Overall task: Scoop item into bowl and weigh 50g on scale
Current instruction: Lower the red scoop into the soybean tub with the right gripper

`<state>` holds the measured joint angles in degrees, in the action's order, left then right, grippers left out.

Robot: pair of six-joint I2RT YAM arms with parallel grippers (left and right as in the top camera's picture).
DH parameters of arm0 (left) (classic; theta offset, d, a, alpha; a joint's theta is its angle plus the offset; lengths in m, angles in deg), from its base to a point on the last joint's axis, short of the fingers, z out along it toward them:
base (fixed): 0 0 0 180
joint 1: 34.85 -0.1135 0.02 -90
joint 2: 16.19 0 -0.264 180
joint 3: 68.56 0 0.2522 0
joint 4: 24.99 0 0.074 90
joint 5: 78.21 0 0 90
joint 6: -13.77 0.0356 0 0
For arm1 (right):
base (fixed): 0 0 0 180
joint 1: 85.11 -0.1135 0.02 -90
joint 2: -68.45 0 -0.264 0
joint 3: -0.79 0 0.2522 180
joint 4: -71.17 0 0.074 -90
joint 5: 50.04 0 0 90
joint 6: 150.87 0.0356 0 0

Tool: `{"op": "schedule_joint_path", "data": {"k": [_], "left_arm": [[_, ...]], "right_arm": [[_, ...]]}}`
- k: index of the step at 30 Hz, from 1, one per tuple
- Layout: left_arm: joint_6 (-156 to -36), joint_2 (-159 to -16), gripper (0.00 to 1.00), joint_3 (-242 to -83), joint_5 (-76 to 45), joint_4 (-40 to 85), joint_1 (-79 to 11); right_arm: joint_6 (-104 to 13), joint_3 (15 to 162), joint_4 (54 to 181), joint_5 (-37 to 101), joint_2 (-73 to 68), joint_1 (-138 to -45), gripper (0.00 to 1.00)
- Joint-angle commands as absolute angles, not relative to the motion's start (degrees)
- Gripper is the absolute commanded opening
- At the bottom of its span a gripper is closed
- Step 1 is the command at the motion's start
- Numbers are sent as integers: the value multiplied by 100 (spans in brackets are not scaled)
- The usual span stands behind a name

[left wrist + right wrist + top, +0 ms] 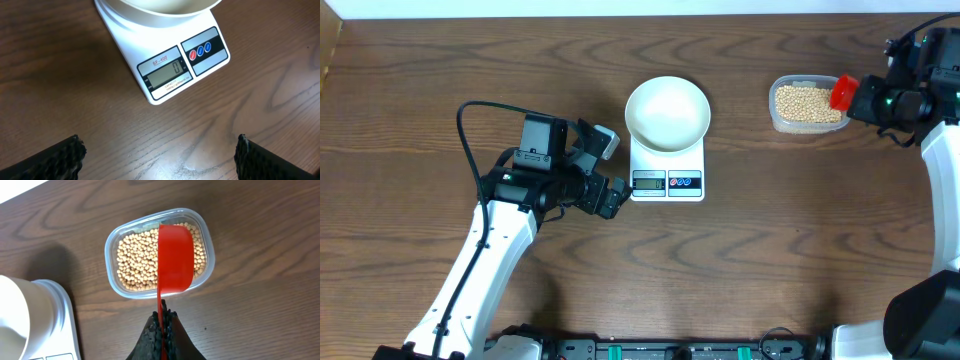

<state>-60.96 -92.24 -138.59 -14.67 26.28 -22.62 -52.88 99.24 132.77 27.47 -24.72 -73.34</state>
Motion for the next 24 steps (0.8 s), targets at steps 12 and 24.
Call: {"op": "schedule_joint_path", "data": {"k": [12,24], "left_arm": [[-6061,-9176,98,-13966,-1453,2543,-2256],[-6061,-9176,98,-13966,-1453,2543,-2256]], "right_arm": [[-5395,10005,13301,2629,-2413,-7358,1],[-6071,10013,13244,2587,-2413,-7358,1]]}}
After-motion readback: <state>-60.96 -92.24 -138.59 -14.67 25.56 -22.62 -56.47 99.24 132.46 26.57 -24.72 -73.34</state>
